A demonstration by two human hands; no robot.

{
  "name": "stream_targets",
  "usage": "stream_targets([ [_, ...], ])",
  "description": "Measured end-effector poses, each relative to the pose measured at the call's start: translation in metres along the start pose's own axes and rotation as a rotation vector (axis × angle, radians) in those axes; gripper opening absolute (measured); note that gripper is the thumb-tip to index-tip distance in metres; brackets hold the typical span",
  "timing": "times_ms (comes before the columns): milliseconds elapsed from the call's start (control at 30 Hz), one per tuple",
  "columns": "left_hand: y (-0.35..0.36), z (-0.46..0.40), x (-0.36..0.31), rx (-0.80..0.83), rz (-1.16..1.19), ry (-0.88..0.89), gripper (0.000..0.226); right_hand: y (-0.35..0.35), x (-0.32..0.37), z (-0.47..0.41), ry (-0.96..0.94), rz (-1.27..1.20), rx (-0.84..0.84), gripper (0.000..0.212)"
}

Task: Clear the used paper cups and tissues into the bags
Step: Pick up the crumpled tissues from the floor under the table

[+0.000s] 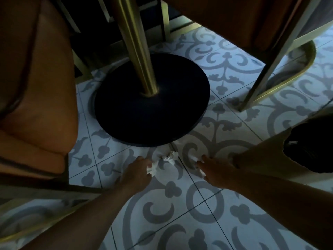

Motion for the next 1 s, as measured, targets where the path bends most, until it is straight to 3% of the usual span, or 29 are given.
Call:
stream_targets([
  [300,0.017,-0.002,-0.009,0.014,-0.014,0.073,0.019,0.014,0.002,0.0,0.0,-0.059,0.065,0.042],
  [467,0.02,-0.002,-0.002,0.053,-0.009,0.058,0.011,0.011,0.001,-0.002,0.084,-0.195,0.04,0.025],
  [767,0.024,0.003,-0.002,0.092,-0.012,0.019,0.031,-0.009,-0.008,-0.011,0.145,-0.282,-0.007,0.018],
  [867,0.027,0.007,-0.001,0.109,0.005,-0.003,0.015,-0.012,-0.014,-0.01,0.217,-0.354,0.01,0.018],
  [1000,0.028,0.01,-0.003,0.125,0.007,-0.001,0.044,-0.015,-0.019,-0.009,0.349,-0.501,-0.012,0.021],
])
Point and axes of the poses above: each hand's wrist, its own z-axis away from the middle knuckle, its own y-axis out of the palm, x = y × z, the point moved 4 cm from there along -z, towards the middle knuckle, and after that the axes turned 10 degrees about -x, right-handed, at the moved point
